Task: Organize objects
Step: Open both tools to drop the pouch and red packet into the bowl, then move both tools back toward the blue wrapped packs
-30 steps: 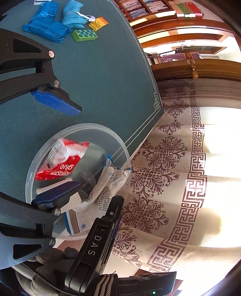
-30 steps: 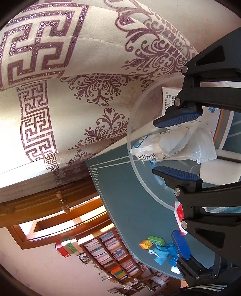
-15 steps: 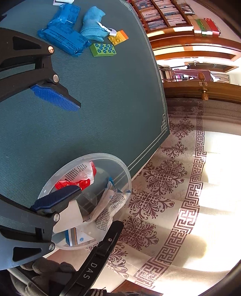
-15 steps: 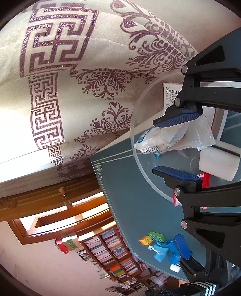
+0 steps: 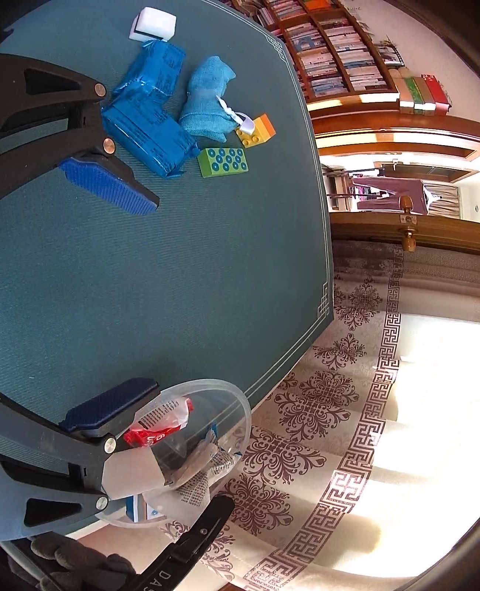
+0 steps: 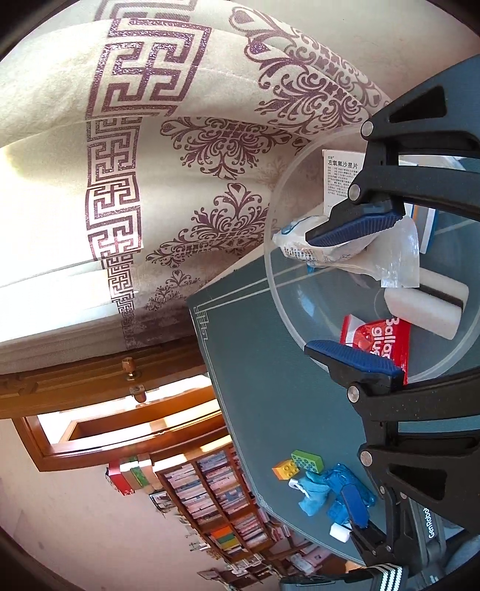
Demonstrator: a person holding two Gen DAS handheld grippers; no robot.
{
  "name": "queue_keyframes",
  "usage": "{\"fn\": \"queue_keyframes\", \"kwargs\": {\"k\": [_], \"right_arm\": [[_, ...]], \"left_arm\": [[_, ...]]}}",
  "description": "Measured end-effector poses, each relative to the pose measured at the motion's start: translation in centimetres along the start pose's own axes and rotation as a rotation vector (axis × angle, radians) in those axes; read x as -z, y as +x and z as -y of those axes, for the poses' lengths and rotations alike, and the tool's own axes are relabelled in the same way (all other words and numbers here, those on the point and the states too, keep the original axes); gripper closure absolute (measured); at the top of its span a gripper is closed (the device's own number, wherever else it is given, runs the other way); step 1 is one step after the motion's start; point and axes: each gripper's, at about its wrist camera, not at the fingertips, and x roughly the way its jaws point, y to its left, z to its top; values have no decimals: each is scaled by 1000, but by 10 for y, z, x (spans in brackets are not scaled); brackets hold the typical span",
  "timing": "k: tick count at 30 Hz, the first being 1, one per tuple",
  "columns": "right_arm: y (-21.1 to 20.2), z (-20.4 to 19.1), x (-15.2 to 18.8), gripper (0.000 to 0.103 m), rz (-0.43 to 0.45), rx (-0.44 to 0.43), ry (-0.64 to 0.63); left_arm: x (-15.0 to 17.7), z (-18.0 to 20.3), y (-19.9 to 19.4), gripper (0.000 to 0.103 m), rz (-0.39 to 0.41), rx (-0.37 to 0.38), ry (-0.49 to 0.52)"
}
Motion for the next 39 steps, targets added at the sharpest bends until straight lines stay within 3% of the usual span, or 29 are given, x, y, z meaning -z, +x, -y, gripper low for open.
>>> {"fn": "queue_keyframes", "kwargs": {"k": [10, 21, 32, 39], "right_arm": [[-16, -3, -4, 46, 86, 75, -10], [-23, -35, 3, 45, 97, 32, -64], [-4, -86, 21, 41, 9, -89, -132], [24, -115, 42, 38, -136, -201, -133]], "left_arm": [[6, -45, -8, 9, 5, -71, -77], [13, -95, -17, 9, 10, -160, -166], [17, -134, -26, 8, 6, -240, -232], [24, -159, -35, 5, 2, -302, -239]]}}
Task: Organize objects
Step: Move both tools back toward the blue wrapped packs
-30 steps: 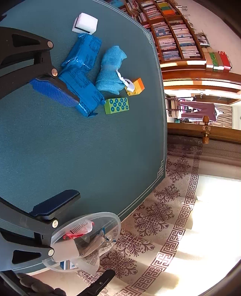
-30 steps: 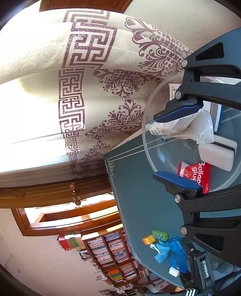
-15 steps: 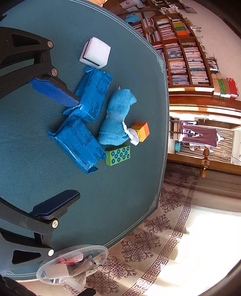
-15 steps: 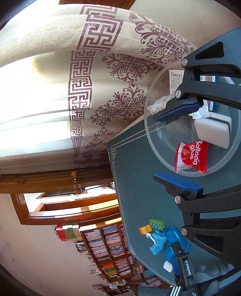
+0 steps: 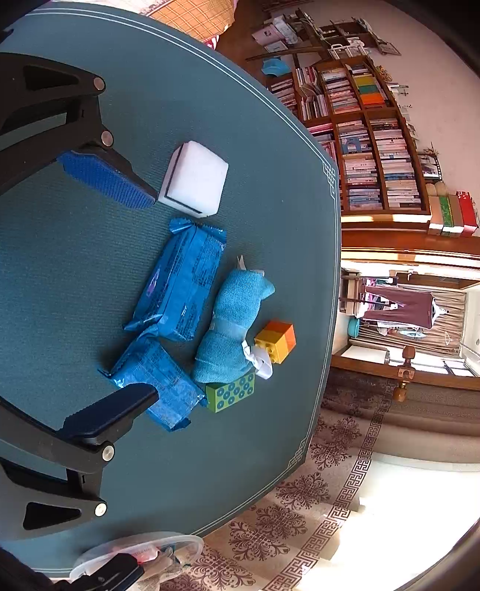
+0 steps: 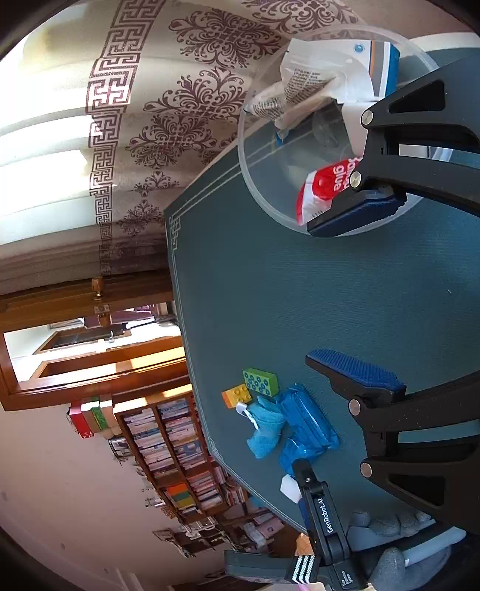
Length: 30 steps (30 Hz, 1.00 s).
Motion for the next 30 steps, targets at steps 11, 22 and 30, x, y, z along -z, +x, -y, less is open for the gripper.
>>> {"fn": "queue_keyframes", "kwargs": {"k": [11, 22, 30], "right_arm": [[46, -47, 4, 34, -180, -191, 34], [97, -83, -5, 34, -309, -260, 136], [122, -108, -18, 32, -306, -205, 145]], "left_arm": [[4, -33, 3, 5, -17, -37, -15], [4, -64, -1, 4, -9, -51, -54], [3, -80, 5, 4, -30, -69, -95]]}}
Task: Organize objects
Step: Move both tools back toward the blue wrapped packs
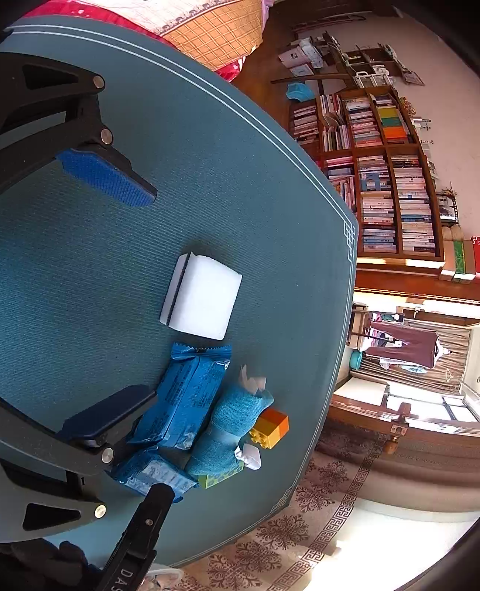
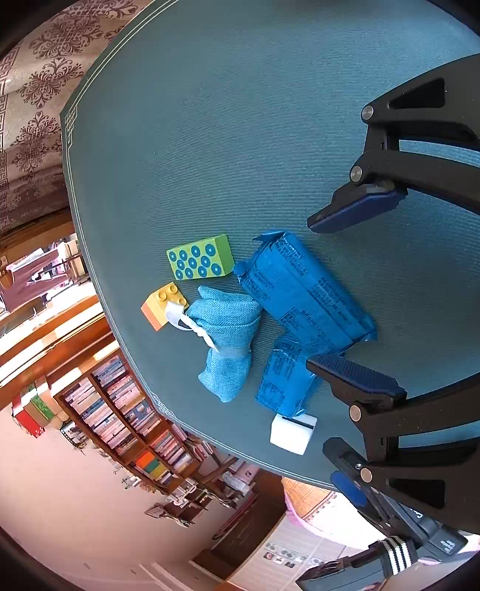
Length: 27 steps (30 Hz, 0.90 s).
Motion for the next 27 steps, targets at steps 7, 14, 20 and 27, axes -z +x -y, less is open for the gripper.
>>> {"fn": "queue_keyframes", "kwargs": {"k": [7, 14, 20, 27], "right_arm": [[18, -19, -10, 28, 36, 88, -45], [24, -28, -3, 28, 52, 143, -143], [15, -20, 6, 32, 67, 172, -202], [-1, -2, 20, 34, 80, 186, -225]], "left_arm": [[2, -3, 6, 4, -22, -2, -19], [4, -3, 9, 4, -29, -5, -11], [5, -2, 13, 4, -39, -27, -4], [0, -10, 27, 4, -58, -111, -18]]}}
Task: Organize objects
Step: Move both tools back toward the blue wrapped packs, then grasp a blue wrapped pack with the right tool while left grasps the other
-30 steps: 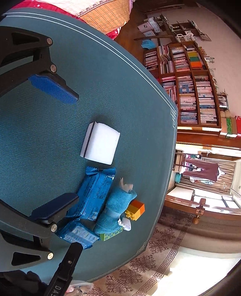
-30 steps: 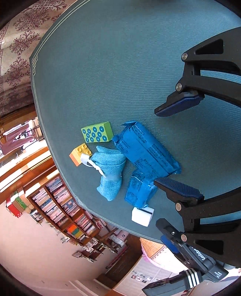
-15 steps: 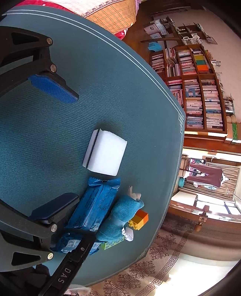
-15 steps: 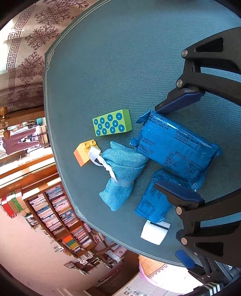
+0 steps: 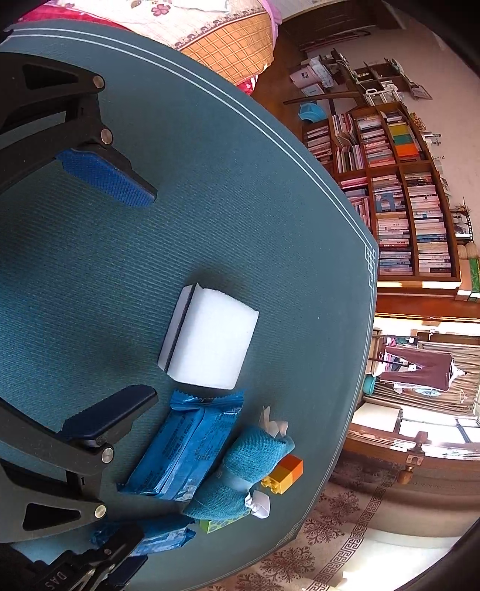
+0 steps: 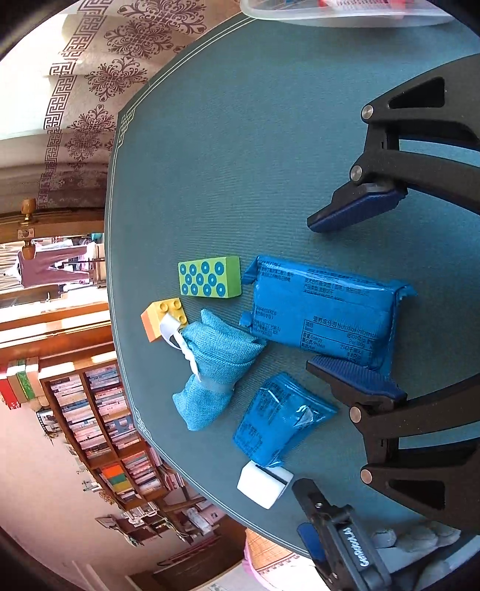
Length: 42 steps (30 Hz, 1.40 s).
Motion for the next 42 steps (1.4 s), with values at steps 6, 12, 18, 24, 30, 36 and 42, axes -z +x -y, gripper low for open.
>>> {"fn": "queue_keyframes", "kwargs": {"k": [6, 12, 18, 24, 30, 36, 42], "right_arm": [[-9, 8, 10, 41, 8, 4, -26], [-12, 16, 11, 56, 8, 2, -28], [-16, 24, 16, 56, 12, -18, -20], [-16, 29, 17, 56, 18, -46, 2], [-17, 32, 17, 56, 22, -66, 20], [-17, 34, 17, 56, 24, -73, 26], [-17, 34, 17, 56, 24, -74, 26]], "left_arm": [[4, 5, -2, 4, -14, -13, 7], [6, 24, -9, 4, -40, 64, 6], [-3, 40, -9, 4, -67, 129, -66], [-15, 55, -5, 0, -62, 134, -163], [-21, 71, 10, 0, -59, 44, -194], [-20, 82, 13, 0, -22, -6, -159], [-19, 81, 12, 0, -23, -8, -152]]}}
